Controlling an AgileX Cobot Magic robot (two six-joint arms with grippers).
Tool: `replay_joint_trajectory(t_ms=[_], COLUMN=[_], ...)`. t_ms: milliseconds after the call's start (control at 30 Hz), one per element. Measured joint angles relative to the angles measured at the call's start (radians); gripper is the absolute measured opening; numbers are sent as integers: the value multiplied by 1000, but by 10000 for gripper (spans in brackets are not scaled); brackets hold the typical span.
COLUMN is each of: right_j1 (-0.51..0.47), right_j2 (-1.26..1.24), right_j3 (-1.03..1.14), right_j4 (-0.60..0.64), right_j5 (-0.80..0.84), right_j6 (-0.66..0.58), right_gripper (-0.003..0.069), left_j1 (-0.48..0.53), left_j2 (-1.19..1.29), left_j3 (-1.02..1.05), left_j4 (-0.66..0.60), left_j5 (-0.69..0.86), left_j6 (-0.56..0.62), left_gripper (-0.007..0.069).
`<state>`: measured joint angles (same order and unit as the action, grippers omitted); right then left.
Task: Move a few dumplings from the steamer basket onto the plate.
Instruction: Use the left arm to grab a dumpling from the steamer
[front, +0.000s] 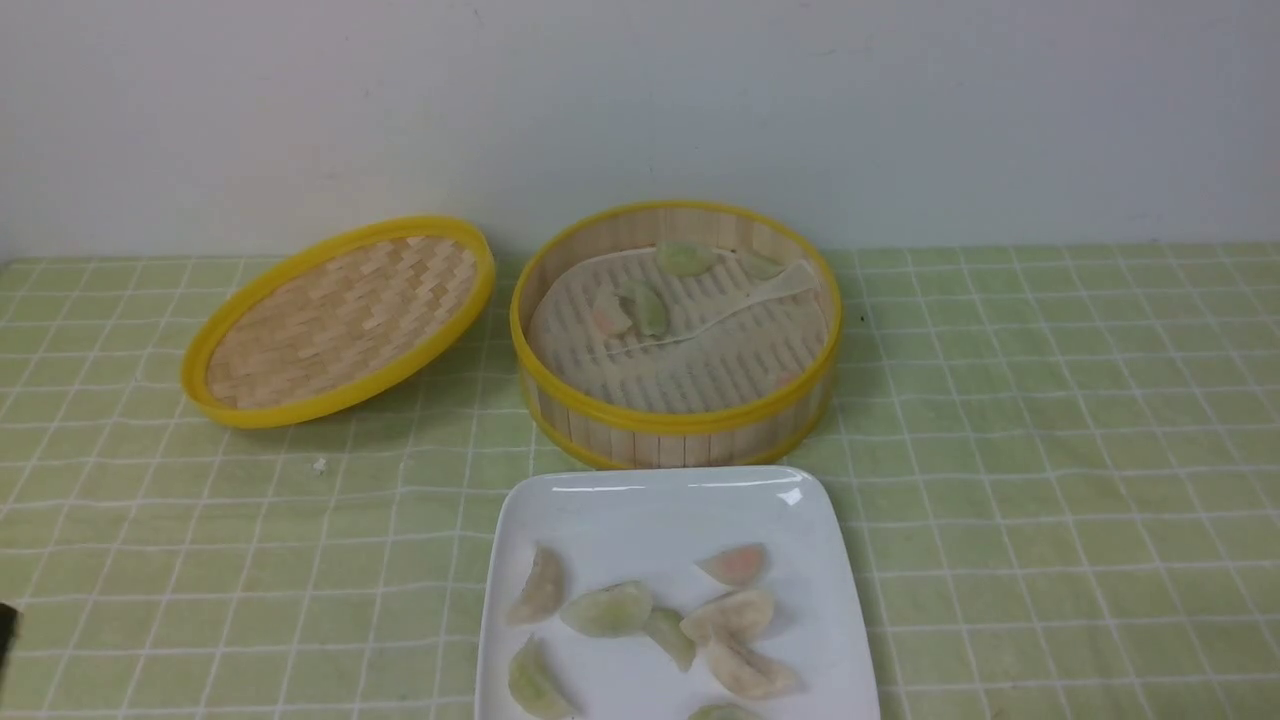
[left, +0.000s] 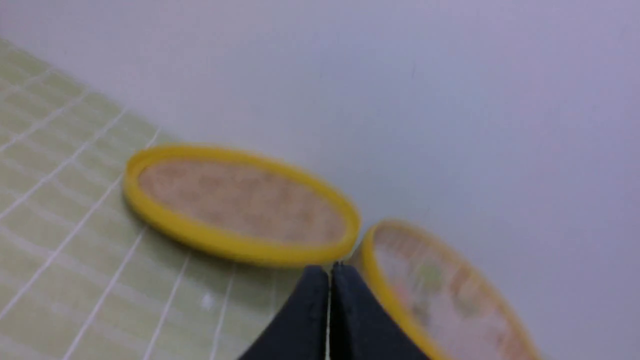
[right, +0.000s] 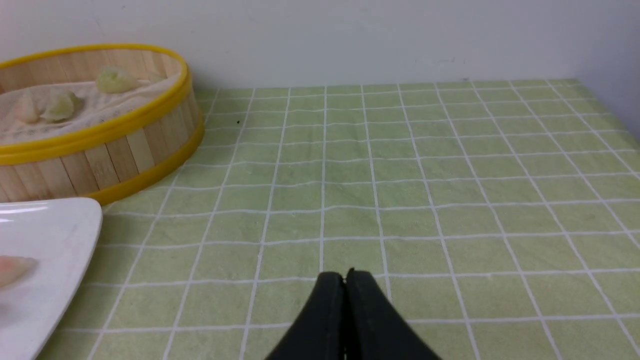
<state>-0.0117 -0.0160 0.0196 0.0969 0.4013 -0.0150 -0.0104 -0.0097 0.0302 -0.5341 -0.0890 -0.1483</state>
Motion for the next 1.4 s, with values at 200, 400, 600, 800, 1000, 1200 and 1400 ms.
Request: replay_joint_trajectory(t_ms=[200,400,600,800,1000,1200,1400], right_j1=[0,0,0,0,0,0,0], right_j2=[0,0,0,0,0,0,0], right_j3=[0,0,0,0,0,0,0], right_j4=[0,0,0,0,0,0,0], right_j5=[0,-1,-1,-1,-2,-2,-3], right_j6=[0,1,2,2,2,2,2], right_gripper=[-14,-14,-14,-14,-14,-14,-14], left_j1=[0,0,0,-57,-201,-273,-314], left_j2=[33,456,995,1416,1720,1992,2282], left_j3=[-149,-688,-1098,-1384,-1682,-2028,-2403], left_j4=[-49,52,74,109,216,286,379], left_j5=[-123,511,1067,1172,1219,1319,1324], left_j6=[9,136,305,375,375,362,361], left_gripper=[-6,-6,-6,-6,-6,-6,-6])
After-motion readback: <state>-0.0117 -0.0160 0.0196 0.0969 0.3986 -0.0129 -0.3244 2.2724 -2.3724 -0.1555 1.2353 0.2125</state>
